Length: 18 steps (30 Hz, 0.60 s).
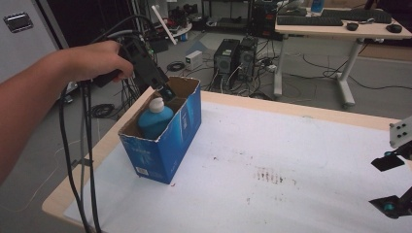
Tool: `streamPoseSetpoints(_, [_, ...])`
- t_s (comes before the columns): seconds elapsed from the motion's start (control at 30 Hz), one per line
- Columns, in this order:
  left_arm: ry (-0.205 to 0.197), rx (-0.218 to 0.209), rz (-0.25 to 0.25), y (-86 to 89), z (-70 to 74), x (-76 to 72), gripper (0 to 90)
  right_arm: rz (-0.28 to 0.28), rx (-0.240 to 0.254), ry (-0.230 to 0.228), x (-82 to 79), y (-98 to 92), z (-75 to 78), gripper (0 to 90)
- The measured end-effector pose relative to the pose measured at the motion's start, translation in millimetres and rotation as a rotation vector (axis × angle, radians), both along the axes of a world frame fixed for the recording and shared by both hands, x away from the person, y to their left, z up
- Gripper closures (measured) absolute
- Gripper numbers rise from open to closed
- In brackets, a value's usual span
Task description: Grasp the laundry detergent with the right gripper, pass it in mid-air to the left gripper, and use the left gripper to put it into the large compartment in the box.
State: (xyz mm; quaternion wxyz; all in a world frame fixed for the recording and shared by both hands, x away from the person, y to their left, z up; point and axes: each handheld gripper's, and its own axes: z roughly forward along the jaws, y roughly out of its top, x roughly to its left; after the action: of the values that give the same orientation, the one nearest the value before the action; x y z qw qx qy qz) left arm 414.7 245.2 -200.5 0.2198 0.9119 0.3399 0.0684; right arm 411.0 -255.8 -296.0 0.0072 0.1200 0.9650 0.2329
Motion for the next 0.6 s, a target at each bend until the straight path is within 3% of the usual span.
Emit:
streamPoseSetpoints(0.1, [0.006,-0.027,-0.008,-6.3,1.4,0.5,21.3,0.000,0.001,-0.003,-0.9,-0.3,0.4,1.3])
streamPoseSetpoints(0.17, [0.001,-0.031,-0.051,-10.9,2.3,0.1,21.3,0.002,0.001,-0.008,-1.1,-0.8,0.4,1.4])
streamPoseSetpoints(0.27, [0.011,-0.044,-0.090,-18.0,3.1,-0.6,11.4,0.000,0.006,-0.012,-1.2,-2.1,1.3,1.4])
streamPoseSetpoints(0.33, [0.012,-0.029,-0.110,-23.6,3.5,-0.4,9.0,-0.001,0.009,-0.015,-1.1,-3.0,1.8,1.4])
streamPoseSetpoints(0.37, [0.014,-0.020,-0.112,-26.4,3.8,-0.1,3.1,0.000,0.010,-0.015,-1.0,-3.3,1.6,1.4])
streamPoseSetpoints(0.6, [-0.015,0.014,-0.151,-46.2,10.2,-0.8,1.6,-0.002,0.015,-0.015,-2.1,-4.0,2.3,1.4])
